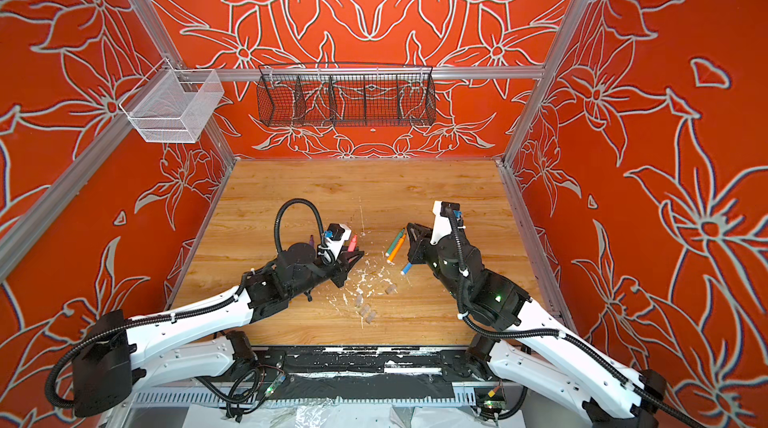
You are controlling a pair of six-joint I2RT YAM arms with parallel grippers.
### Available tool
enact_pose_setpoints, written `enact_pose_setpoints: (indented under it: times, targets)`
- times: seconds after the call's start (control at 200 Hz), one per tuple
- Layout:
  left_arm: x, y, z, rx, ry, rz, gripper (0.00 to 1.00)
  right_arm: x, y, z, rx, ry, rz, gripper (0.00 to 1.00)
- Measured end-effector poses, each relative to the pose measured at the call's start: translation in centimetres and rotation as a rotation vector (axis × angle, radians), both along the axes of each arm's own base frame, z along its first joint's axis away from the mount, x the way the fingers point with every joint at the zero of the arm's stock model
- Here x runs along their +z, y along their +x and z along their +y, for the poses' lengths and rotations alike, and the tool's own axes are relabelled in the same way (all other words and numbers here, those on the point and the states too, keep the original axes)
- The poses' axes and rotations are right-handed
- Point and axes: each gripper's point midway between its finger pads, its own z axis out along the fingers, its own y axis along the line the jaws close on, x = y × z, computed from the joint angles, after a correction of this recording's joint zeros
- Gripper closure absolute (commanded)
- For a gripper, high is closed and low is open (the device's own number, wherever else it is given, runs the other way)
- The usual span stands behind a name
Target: Insert the pens into the pen caps
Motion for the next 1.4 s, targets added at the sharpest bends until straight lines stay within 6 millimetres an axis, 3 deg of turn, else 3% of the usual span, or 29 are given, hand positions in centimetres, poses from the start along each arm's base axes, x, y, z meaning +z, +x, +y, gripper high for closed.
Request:
enact_pose_setpoints:
  times: [0.245, 0.36, 0.561, 0.771, 1.076, 1.401]
  targets:
    - [-0.5, 0.0, -0.2, -0.009, 0.01, 0.012, 1.0, -4.0, -0.3, 0.5, 0.025, 0.027, 0.035, 1.0]
    - [-0.6, 0.0, -0.2, -0.009, 0.011, 0.013, 1.0, -5.0, -0.5, 1.2, 0.057, 0.048, 0.042, 1.0]
    - [-1.1, -0.2, -0.6, -0.03, 0.015, 0.027, 1.0, -4.3, -0.4, 3.0, 0.119, 0.112, 0.029, 1.0]
    - [-2.1, -0.8, -1.5, -0.084, 0.023, 0.064, 1.0, -4.9, -0.1, 5.0, 0.181, 0.121, 0.045, 1.0]
    - [-2.0, -1.6, -4.2, -0.209, -0.007, 0.123, 1.0, -3.2, -0.3, 5.6, 0.223, 0.206, -0.03, 1.0]
    - [-2.2, -2.7, -5.1, -0.282, -0.039, 0.177, 1.0, -2.8, 0.1, 6.6, 0.245, 0.243, -0.056, 1.0]
